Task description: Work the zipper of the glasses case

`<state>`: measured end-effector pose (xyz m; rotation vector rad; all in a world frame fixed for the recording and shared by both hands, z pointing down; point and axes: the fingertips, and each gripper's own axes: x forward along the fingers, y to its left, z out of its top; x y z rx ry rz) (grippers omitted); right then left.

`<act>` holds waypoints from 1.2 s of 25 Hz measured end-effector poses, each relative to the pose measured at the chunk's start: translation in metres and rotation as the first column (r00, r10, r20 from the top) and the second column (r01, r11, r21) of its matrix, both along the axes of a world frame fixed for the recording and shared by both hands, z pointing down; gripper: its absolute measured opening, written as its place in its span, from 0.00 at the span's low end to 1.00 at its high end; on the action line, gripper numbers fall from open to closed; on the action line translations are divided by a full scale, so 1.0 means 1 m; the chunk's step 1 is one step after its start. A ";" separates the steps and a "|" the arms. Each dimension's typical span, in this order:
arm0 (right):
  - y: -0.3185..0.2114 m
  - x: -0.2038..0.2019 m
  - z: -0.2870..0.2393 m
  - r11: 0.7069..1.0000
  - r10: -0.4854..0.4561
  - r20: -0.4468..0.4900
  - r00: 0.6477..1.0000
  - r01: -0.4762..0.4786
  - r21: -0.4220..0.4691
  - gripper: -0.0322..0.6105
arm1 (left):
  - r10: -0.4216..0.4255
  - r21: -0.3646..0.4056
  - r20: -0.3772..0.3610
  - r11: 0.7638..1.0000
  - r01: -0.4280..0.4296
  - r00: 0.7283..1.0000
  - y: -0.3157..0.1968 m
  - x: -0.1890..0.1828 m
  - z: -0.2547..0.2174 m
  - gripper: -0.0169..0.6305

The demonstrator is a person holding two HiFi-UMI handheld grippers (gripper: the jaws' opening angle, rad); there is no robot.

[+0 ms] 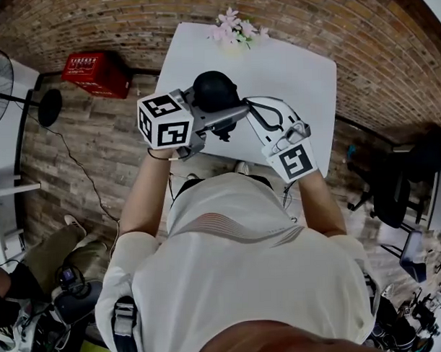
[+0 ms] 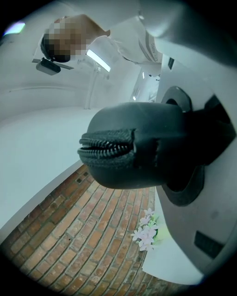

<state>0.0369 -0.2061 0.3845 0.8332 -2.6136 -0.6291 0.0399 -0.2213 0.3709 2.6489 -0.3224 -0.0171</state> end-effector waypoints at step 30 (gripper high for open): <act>0.006 0.004 0.029 0.983 -0.021 -0.321 0.947 0.079 0.167 0.15 | 0.400 -0.159 0.579 0.910 -0.383 0.711 0.058 0.001 0.126 0.43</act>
